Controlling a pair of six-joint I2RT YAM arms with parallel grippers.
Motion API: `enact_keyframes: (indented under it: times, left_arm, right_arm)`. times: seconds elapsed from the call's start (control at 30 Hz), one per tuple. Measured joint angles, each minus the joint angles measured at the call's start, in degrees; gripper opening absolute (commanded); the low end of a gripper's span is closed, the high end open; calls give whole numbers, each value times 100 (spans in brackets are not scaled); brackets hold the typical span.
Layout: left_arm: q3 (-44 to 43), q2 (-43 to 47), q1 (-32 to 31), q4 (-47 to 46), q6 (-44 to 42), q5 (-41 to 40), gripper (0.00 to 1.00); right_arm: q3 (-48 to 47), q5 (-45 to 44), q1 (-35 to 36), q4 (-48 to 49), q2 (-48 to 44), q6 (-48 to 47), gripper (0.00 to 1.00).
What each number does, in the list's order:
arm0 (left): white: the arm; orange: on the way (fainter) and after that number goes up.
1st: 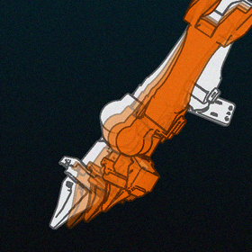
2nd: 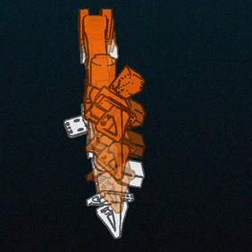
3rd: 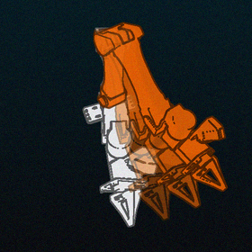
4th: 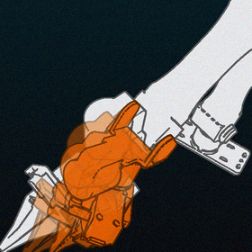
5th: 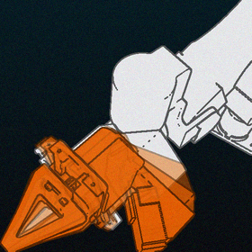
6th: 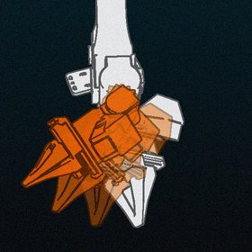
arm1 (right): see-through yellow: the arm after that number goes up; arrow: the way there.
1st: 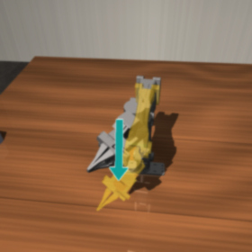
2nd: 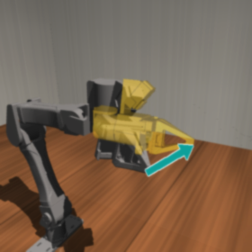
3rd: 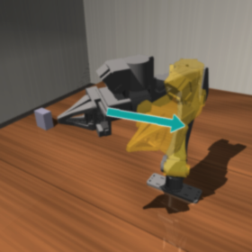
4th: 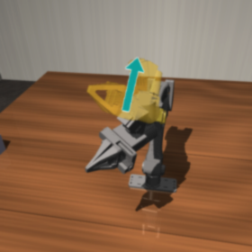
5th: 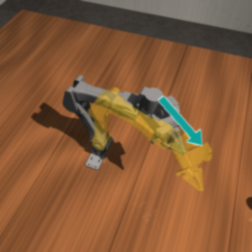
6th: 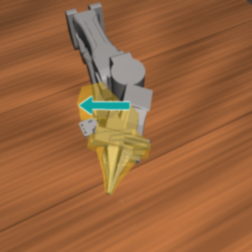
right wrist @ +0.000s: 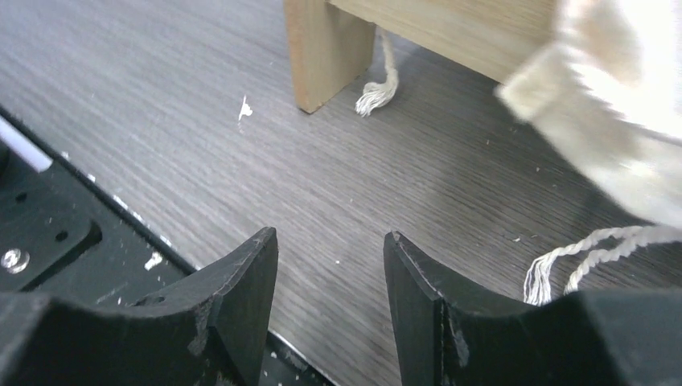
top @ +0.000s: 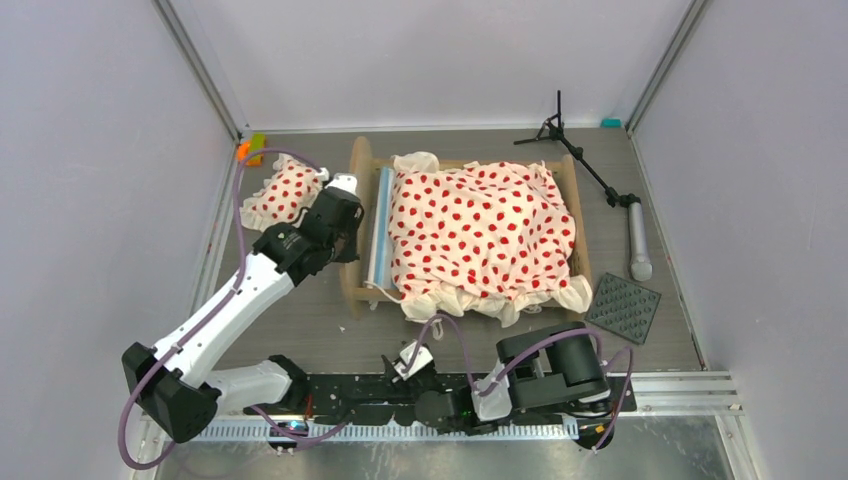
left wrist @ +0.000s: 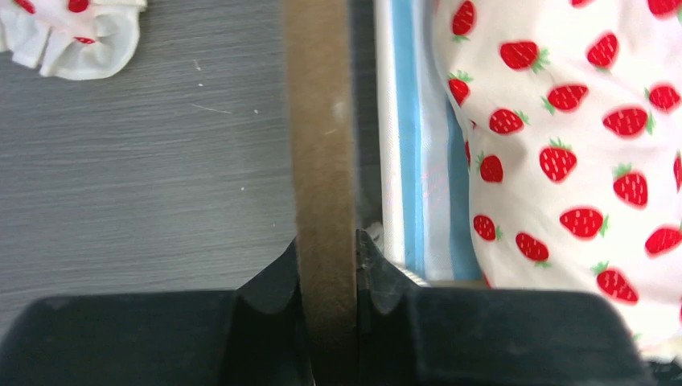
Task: Set up the pet bed
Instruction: Adjust the ropes on the bed frame.
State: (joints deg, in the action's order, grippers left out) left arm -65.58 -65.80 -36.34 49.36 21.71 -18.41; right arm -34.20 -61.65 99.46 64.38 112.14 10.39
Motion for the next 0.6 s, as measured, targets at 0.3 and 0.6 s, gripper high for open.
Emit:
enact_keyframes:
  times: [0.3,0.6]
  left_arm:
    - [37,2,103,-140,240,-39,0]
    - [-422,-280,87,442,461,90,0]
  right_arm:
    - [-299,-238,-479,684,452,219,56]
    - [-988,-372,-929,979,1147,260,56]
